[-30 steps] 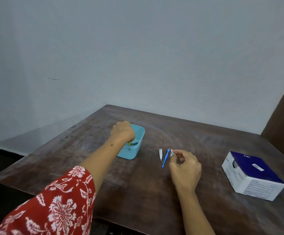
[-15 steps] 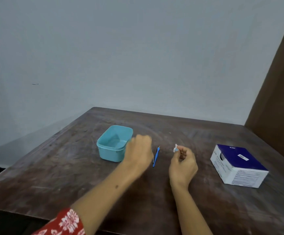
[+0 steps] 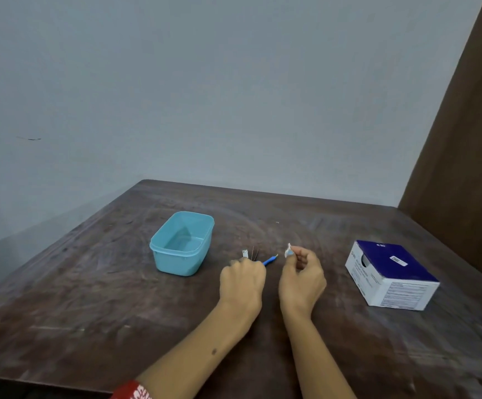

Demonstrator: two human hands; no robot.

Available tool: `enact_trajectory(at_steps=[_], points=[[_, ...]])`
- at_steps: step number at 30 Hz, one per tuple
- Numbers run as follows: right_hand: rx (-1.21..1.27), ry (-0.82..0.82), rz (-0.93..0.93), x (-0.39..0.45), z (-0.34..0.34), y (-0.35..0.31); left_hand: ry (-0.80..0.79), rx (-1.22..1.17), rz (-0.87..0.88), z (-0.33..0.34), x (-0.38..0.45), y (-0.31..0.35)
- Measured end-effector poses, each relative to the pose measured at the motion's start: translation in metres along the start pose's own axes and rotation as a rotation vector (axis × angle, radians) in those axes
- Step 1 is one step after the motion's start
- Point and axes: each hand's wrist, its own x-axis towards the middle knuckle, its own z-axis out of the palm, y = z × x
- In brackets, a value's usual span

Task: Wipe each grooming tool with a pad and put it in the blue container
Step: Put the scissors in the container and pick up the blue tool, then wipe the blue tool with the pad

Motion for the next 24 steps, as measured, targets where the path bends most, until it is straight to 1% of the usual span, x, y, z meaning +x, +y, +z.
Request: enact_trajectory(at_steps=[6,10,13,16,17,20,21,22,24], points=[[0.007,-0.029,0.059,0.002,0.004,0.003,0.028,-0.08,-0.084,0.001,0.001,-0.015],[-0.01,-0.061,0.062,0.003,0.005,0.004,0.024,-0.087,-0.089,-0.001,0.004,-0.022],[-0.014,-0.068,0.053,0.003,0.005,0.004,0.011,-0.184,-0.15,-0.006,0.004,-0.024],[0.002,-0.063,0.049,0.003,0.004,0.004,0.003,-0.462,-0.254,-0.01,0.008,-0.031],[0.013,-0.059,0.048,0.003,0.004,0.004,0.014,-0.607,-0.274,-0.01,0.01,-0.034],[0.076,-0.045,0.075,0.002,0.005,0.003,0.008,-1.176,-0.317,-0.005,0.018,-0.034],[0.117,-0.042,0.099,0.0,0.006,0.003,0.012,-1.329,-0.319,-0.002,0.02,-0.032],[0.165,-0.04,0.124,-0.001,0.007,0.002,0.027,-1.431,-0.313,0.001,0.021,-0.029],[0.25,-0.049,0.169,-0.003,0.01,0.0,0.076,-1.519,-0.289,0.01,0.021,-0.025]])
